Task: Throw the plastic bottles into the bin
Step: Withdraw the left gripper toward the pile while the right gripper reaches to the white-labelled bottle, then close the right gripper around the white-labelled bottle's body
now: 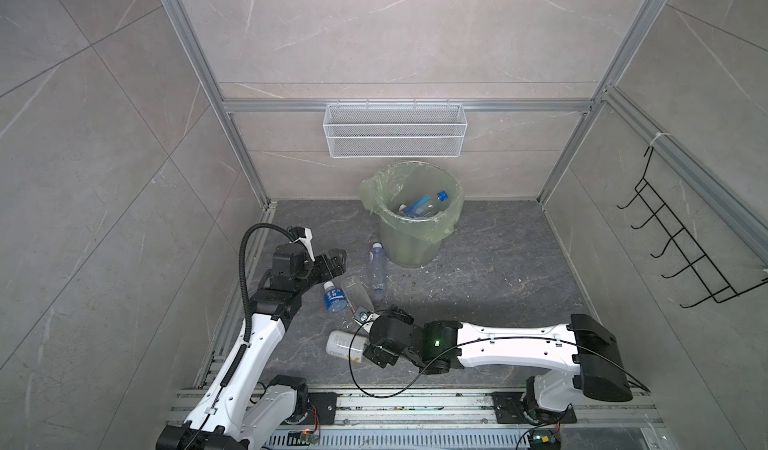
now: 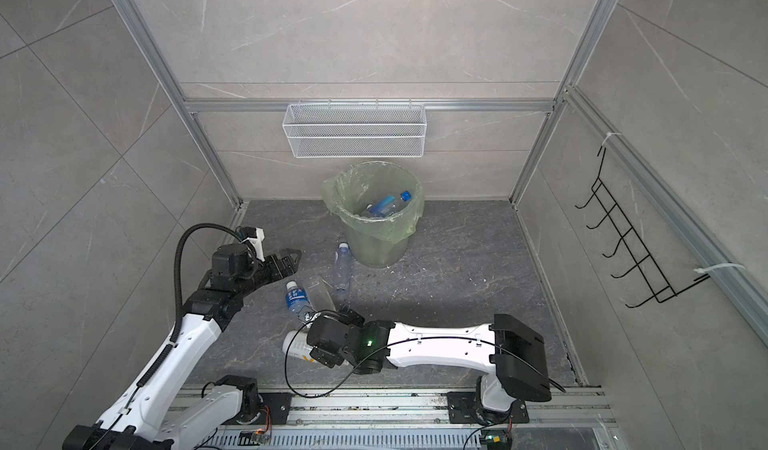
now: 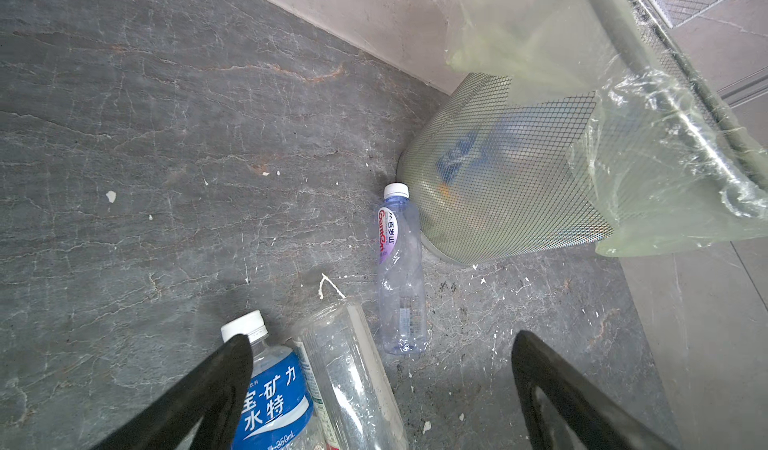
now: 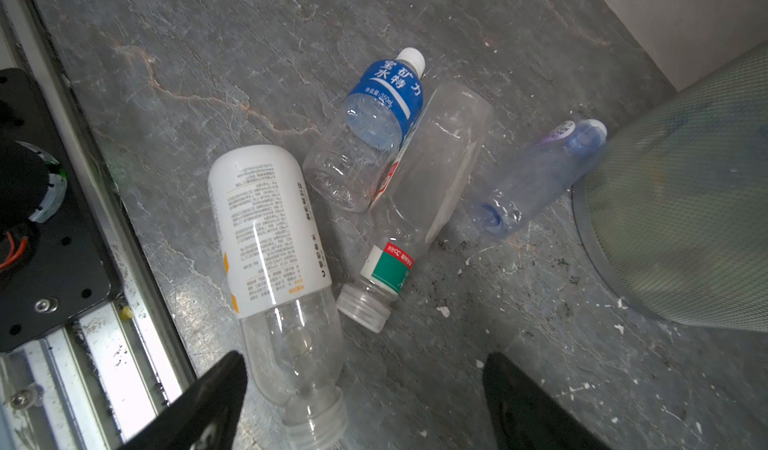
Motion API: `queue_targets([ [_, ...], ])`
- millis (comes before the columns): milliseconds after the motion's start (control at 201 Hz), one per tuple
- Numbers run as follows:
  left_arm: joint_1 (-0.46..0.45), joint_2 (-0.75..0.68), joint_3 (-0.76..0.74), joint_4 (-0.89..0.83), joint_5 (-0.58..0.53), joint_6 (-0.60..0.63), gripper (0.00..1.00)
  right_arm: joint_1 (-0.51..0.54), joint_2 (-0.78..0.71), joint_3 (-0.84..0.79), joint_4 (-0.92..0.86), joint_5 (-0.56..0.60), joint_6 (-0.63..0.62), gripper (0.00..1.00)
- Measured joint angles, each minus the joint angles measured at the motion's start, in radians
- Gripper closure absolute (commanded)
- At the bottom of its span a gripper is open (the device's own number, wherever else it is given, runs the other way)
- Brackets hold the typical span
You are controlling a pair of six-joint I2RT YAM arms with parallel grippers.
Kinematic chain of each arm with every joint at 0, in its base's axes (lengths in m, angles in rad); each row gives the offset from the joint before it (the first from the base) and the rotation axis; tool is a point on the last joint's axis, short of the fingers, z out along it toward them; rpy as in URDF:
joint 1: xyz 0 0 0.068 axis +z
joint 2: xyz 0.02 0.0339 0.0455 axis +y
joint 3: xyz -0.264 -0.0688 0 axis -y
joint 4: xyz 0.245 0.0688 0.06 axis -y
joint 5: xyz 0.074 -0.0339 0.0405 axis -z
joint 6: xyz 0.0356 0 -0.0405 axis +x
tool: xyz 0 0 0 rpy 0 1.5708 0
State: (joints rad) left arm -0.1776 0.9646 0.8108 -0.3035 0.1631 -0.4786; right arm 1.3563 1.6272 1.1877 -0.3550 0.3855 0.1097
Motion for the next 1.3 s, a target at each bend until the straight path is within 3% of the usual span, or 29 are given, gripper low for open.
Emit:
queue_targets([
  [602,0.043,0.002,-0.054,0.035,0.073,-0.046,0.01,0.001,0.208,0.139,0.015,-0.123,-0.024,0.06],
  [1299,0.066,0.017,-0.071,0.090,0.131,-0.072,0.01,0.001,0.375,0.238,-0.040,-0.158,-0.072,0.08],
])
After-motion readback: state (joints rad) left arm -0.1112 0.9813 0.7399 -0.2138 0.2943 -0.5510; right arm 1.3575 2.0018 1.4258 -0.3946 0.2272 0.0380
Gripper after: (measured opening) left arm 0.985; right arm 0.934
